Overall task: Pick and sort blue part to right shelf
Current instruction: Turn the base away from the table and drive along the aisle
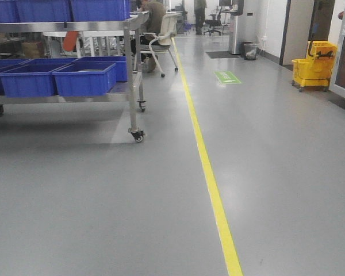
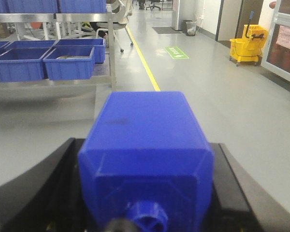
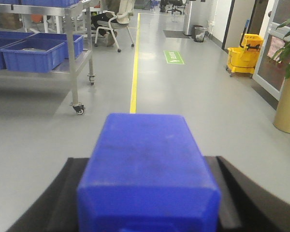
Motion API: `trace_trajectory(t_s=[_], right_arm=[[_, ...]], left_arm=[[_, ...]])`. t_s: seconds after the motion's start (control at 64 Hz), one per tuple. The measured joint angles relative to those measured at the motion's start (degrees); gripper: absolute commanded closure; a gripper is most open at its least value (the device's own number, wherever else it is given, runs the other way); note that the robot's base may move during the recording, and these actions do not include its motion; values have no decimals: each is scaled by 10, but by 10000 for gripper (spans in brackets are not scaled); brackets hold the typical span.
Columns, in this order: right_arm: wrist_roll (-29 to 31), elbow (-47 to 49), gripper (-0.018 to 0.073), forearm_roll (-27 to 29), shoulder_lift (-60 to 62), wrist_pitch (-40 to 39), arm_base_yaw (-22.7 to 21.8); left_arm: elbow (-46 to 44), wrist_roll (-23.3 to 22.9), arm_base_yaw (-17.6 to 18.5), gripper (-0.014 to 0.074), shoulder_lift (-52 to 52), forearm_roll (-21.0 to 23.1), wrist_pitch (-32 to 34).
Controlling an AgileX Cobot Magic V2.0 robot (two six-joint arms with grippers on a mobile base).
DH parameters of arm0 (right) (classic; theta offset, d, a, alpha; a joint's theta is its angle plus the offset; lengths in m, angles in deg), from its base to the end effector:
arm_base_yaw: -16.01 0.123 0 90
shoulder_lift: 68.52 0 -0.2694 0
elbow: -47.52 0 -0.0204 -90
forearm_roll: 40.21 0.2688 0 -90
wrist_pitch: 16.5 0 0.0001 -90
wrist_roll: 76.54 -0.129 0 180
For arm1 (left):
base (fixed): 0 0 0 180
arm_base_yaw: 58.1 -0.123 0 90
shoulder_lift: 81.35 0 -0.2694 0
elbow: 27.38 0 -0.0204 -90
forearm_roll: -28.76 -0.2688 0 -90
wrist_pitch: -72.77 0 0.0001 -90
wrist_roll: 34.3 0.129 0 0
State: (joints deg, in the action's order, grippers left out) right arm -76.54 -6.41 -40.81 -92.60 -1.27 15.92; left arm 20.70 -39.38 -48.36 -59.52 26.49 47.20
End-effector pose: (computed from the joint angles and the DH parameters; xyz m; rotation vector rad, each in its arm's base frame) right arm 0.1415 -0.0006 0.3013 -0.0048 1.6273 -0.0112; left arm 0.1223 -0.0188 0.3223 0.0847 1.6663 -0.1545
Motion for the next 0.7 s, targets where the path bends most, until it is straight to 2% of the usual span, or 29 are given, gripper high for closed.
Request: trace_trajectory(t_s=[0.703], right_arm=[[0,0,139,0,0,0,0]], left_arm=[[0,0,0,263,1,0,-1]])
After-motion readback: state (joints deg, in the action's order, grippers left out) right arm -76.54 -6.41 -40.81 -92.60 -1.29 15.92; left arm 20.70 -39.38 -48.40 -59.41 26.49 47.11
